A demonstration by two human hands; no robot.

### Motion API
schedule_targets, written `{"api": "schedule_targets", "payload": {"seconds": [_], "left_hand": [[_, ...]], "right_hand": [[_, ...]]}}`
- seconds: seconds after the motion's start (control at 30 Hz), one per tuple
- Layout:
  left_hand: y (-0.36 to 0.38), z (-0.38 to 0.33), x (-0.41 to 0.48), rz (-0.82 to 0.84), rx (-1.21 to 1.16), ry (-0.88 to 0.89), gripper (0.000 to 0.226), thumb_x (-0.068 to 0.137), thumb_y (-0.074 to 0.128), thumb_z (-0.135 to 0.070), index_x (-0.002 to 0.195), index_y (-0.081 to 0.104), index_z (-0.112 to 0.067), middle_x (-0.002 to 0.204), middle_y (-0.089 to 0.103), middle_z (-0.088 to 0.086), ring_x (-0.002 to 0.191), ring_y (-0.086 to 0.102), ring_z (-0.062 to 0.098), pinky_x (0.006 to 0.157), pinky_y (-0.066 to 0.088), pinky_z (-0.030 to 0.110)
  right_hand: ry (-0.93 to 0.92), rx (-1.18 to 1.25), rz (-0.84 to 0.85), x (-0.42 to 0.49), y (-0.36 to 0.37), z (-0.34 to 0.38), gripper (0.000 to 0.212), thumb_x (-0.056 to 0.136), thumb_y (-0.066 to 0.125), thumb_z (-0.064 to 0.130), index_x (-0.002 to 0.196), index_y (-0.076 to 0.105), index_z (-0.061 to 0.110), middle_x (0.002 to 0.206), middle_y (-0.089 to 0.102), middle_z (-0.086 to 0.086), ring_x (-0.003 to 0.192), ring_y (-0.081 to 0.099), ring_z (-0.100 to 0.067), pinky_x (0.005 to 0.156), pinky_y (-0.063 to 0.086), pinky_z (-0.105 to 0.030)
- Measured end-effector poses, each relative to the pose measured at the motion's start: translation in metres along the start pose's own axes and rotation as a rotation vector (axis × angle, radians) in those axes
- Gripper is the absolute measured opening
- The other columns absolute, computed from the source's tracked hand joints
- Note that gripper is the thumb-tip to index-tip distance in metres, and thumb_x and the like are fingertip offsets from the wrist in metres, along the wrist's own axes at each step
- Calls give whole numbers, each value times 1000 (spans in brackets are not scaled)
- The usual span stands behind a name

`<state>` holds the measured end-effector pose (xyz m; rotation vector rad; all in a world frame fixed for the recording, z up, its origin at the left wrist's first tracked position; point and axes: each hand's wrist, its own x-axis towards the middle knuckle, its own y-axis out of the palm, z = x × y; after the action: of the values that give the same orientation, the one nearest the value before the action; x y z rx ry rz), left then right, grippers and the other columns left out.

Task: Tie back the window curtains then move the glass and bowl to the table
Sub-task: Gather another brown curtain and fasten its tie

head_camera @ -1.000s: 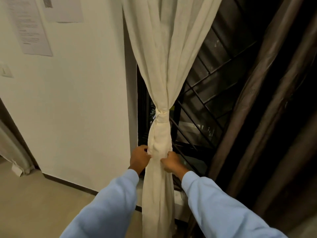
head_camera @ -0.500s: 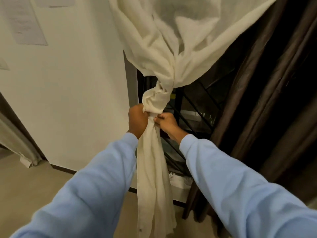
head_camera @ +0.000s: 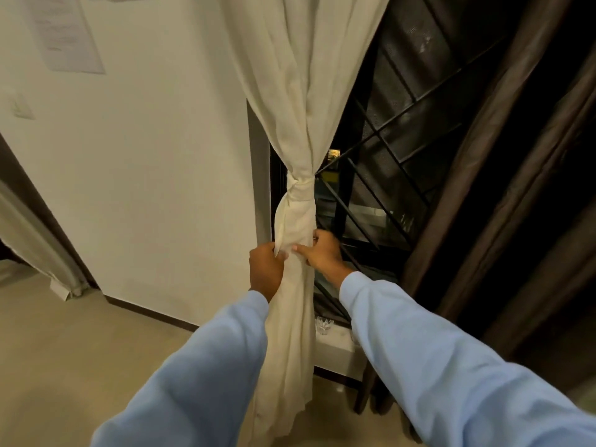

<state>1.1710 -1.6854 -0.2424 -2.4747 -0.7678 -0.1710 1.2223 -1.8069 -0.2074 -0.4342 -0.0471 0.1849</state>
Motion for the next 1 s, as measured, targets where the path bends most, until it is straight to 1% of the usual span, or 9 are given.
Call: {"api": "schedule_targets", "payload": {"seconds": [0.1, 0.17, 0.23, 0.3, 0.4, 0.6, 0.7, 0.87, 1.0], "left_hand": [[7, -3, -5, -17, 15, 3, 17, 86, 63, -13, 80, 64, 3, 73, 64, 11, 64, 53, 19, 61, 46, 28], [13, -7, -12, -21, 60, 34, 27, 91, 57, -19, 114, 62, -6, 100, 68, 10, 88, 62, 25, 81, 52, 38], [21, -14, -22, -24, 49, 86, 43, 95, 52, -25, 135, 48, -13, 127, 60, 7, 112, 56, 24, 95, 45, 35], [31, -28, -30, -49, -28, 133, 37, 95, 53, -24, 130, 53, -13, 125, 60, 5, 113, 56, 21, 92, 40, 24], [50, -52, -35, -36, -51, 176, 28, 93, 56, -22, 119, 61, -14, 114, 65, 2, 101, 61, 17, 87, 43, 22], [90, -109, -46, 41, -61, 279, 24, 91, 56, -18, 113, 65, -13, 100, 70, 2, 89, 65, 15, 78, 48, 22], [112, -146, -59, 48, -37, 334, 22, 90, 58, -21, 109, 66, -14, 94, 71, 2, 84, 66, 15, 73, 50, 24], [140, -212, -81, 52, -93, 403, 30, 86, 57, -29, 111, 66, -14, 99, 71, 4, 89, 67, 18, 80, 54, 35], [147, -266, -85, -19, -155, 437, 28, 85, 61, -21, 112, 63, -12, 101, 69, 5, 92, 64, 19, 82, 49, 28]], "right_hand": [[-33, -34, -80, -2, -6, -8, 36, 79, 81, 22, 107, 65, 7, 110, 68, -10, 100, 64, -28, 85, 56, -43], [-35, -41, -122, -2, -11, -14, 37, 82, 77, 20, 114, 63, 7, 116, 67, -11, 106, 63, -28, 90, 54, -41], [-40, -20, -136, -5, -21, -19, 39, 88, 71, 16, 124, 61, 8, 121, 66, -11, 111, 62, -28, 95, 52, -41], [-57, 14, -147, -8, -31, -25, 44, 91, 67, 13, 133, 57, 8, 124, 65, -10, 115, 62, -25, 98, 51, -36], [-83, 41, -199, -17, -55, -31, 48, 91, 68, 12, 136, 55, 8, 123, 66, -10, 115, 62, -22, 93, 46, -26], [-181, 122, -302, -39, -124, -36, 32, 90, 69, 12, 122, 64, 7, 107, 70, -8, 96, 68, -17, 77, 52, -18], [-253, 144, -364, -51, -170, -40, 24, 91, 68, 11, 114, 67, 8, 95, 69, -1, 87, 68, -12, 68, 50, -7], [-330, 214, -446, -69, -233, -46, 20, 88, 70, 13, 109, 69, 13, 93, 73, 0, 81, 69, -4, 72, 52, -14], [-365, 250, -433, -75, -278, -35, 22, 89, 70, 19, 111, 68, 16, 95, 72, 1, 83, 71, -8, 77, 61, -35]]}}
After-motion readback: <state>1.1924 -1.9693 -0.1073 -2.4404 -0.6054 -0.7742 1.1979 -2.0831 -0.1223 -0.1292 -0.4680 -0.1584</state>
